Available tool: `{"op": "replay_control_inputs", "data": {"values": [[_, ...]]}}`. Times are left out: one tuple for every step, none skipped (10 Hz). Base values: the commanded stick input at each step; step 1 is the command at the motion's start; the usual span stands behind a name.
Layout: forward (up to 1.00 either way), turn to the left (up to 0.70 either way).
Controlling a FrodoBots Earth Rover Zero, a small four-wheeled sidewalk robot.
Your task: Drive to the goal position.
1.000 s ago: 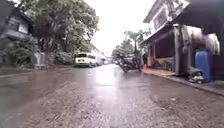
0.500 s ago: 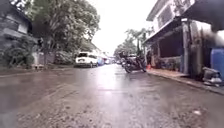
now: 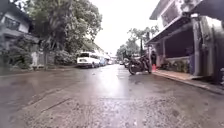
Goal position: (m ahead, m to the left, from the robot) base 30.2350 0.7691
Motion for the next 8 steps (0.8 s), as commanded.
{"op": "replay_control_inputs", "data": {"values": [[1.00,0.00],[1.00,0.00],[1.00,0.04],[1.00,0.25],[1.00,0.00],[1.00,0.00],[1.00,0.00],[1.00,0.00]]}}
